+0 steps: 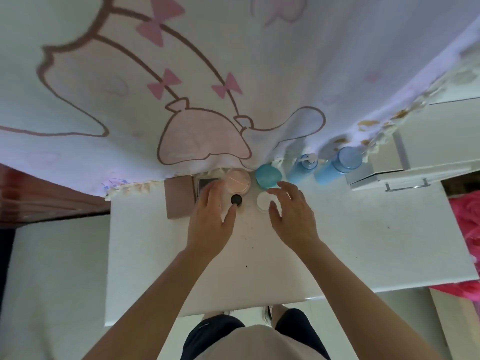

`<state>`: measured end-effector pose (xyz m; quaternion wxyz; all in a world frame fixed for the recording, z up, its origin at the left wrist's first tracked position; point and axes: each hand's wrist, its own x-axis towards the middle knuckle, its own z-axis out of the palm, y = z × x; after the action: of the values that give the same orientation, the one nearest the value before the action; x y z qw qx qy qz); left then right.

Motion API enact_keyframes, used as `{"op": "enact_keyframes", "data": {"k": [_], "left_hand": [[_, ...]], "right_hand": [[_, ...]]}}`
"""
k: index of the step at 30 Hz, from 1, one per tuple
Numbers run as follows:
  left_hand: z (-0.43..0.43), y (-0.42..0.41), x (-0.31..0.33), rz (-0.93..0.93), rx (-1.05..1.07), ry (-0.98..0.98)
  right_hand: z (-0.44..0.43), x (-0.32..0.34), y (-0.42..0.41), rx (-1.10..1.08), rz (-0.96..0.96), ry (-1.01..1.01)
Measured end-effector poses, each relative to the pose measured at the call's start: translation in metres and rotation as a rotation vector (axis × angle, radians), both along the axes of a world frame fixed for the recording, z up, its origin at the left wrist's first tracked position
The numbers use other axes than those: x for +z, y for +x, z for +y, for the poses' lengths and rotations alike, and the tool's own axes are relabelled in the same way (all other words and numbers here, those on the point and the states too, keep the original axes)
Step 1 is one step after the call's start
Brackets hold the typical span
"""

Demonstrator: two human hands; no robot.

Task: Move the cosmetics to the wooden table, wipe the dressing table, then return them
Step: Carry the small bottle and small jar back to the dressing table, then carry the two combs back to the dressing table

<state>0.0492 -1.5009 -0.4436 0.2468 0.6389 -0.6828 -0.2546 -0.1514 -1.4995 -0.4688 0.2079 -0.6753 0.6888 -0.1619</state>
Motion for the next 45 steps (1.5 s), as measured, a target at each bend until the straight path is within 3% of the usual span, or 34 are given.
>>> {"op": "enact_keyframes", "data": {"k": [10,21,27,37,45], "left_hand": [[0.010,0.055,0.183,-0.156,0.312,-0.520],[0.174,0.157,0.270,-0.492,0.716,-0.702],[0.306,0.252,0.308,-0.633,0.984,-0.737],[0.568,0.412,0.315,-0.757,1.437,-0.570],[0.681,0.499,0.279,-0.777,1.664,-0.369]], "right_hand": [[-0.060,0.172,0.047,0.246,-0.268,-0.552],[-0.001,0.256,0.202,0.652,-0.525,-0.675],[0.092,0.300,0.346,0.890,-0.681,-0.840],[0.320,0.310,0.596,1.332,-0.684,-0.739],[0.422,0.277,0.726,1.505,-0.725,-0.568]]}}
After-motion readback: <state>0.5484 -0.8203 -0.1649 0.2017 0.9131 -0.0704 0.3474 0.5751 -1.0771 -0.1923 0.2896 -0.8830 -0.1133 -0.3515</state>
